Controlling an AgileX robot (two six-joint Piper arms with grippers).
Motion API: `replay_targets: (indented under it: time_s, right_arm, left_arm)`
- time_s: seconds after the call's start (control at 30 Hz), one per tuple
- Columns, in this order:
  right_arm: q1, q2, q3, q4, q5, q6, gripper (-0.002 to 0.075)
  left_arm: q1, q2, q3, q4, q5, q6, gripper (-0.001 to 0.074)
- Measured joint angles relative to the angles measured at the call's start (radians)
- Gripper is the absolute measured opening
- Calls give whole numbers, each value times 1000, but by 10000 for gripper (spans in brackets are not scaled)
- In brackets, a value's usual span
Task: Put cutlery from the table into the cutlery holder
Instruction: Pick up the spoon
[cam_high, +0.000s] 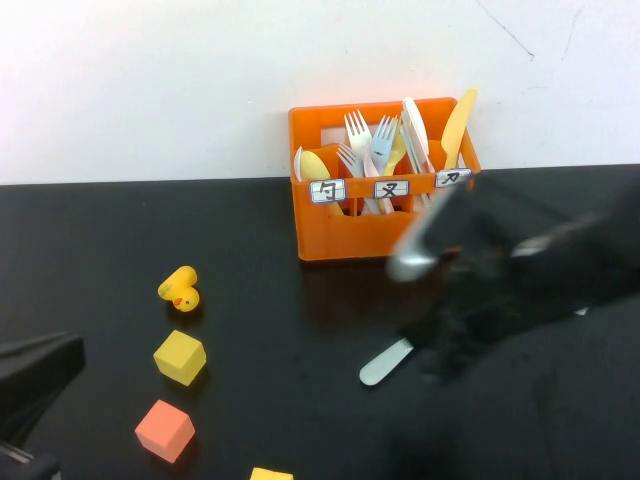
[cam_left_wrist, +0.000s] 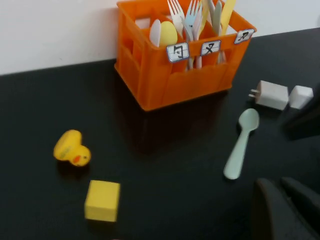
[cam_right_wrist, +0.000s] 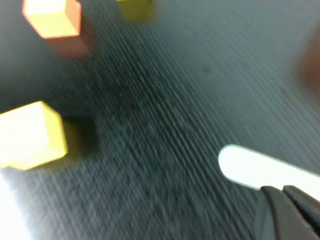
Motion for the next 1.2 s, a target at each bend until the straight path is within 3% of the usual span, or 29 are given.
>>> replay_targets:
  time_s: [0.17,0.37,0.67,0.97,1.2]
  right_arm:
    - [102,252,-227,-194,3,200,-1]
    - [113,438,-413,-460,113,475,-1]
    - [113,464,-453,-545,186,516,-1]
    - [114,456,-459,-708,445,541,-1]
    - [114,346,-459,-764,424,647,-1]
  left_arm:
    - [0,0,10,96,75,41,0]
    - [0,0,86,208,147,24,0]
    - [0,0,167,212,-3,-23,0]
    - [0,0,167,222,-10,-35,0]
    - [0,0,167,222,17,-42,0]
